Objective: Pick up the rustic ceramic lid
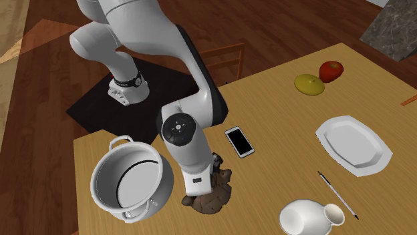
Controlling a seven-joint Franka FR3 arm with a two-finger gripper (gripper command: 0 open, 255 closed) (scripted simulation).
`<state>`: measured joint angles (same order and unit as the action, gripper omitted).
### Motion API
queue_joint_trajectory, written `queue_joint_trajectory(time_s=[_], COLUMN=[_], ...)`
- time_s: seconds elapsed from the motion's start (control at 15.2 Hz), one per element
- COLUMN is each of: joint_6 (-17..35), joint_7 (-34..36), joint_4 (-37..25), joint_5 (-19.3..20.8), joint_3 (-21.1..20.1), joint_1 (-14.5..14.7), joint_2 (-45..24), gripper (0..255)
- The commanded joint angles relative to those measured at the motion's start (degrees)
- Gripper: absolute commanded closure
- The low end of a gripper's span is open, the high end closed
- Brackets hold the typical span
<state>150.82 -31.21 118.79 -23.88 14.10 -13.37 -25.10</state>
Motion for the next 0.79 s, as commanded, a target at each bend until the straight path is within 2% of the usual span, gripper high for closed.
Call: queue_joint_trajectory(time_s=[0.0, 0.07, 0.73], joint_6=[0.4, 0.4, -0.2], joint_7=[-0.3, -0.3, 0.0], joint_4=[-0.1, -0.2, 0.0], joint_5=[-0.3, -0.4, 0.1], joint_3=[-0.2, -0.3, 0.1], joint_1=[-0.2, -0.2, 0.0], joint_2=[-0.5, -0.6, 0.1], gripper=[0, 255, 255])
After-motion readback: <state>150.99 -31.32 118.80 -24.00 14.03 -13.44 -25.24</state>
